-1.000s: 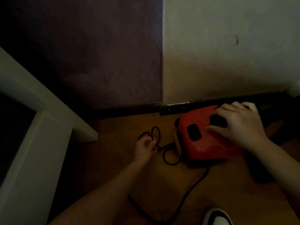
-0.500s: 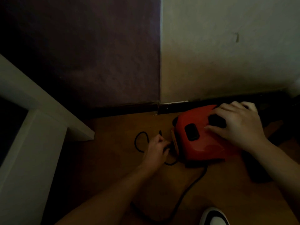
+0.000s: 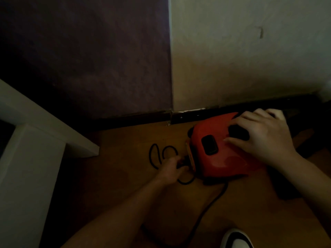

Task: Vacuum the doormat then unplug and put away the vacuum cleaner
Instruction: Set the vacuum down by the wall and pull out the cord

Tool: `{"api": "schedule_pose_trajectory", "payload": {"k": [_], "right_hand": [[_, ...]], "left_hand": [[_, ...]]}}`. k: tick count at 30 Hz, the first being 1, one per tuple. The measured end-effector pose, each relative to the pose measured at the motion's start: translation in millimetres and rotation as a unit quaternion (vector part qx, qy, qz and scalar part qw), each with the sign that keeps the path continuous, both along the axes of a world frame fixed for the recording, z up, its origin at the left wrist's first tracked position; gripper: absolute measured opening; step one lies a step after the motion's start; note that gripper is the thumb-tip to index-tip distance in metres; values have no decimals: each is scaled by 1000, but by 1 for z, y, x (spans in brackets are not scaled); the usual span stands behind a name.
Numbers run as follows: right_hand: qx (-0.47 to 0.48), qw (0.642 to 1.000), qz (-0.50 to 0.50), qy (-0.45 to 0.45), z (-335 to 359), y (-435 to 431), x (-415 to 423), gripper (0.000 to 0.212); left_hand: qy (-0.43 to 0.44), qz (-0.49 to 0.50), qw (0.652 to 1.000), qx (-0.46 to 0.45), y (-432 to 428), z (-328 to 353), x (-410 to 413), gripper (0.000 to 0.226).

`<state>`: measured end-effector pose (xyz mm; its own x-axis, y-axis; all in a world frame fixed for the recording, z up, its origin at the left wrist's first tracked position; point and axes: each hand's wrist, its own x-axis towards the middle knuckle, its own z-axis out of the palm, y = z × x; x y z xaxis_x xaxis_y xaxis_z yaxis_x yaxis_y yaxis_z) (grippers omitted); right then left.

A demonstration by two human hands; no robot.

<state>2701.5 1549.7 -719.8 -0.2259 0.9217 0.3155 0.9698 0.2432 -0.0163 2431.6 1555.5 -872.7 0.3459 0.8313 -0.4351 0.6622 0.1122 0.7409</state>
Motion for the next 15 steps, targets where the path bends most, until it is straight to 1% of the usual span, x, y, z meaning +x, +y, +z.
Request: {"api": "schedule_pose_trajectory", "payload": {"k": [2,5,7,9,10,12,15], "right_hand": [[-1,1000,-1,-3,0,0,-1,46],[3,1000,-2,-1,0,1,0,46],[2,1000,-3,-5,-1,1,1,46],[4,1000,1,-8,-1,1,1,46],[4,1000,3,-9,0,1,0,45],[3,1000,4,-7,1,0,-1,43],[-3,1000,-2,-9,4,1,-2,44]], "left_hand": [[-2,34,999,7,4,-4,4,26],[-30,101,994,-28,14,-10,15,20],[-86,176,979,-57,20,-9,25,21],[-169,252,949,-86,24,-4,32,16],[-205,270,937,-84,24,1,32,14],[-235,257,936,-57,25,11,25,15],[-240,206,948,-32,24,37,-2,13]]}}
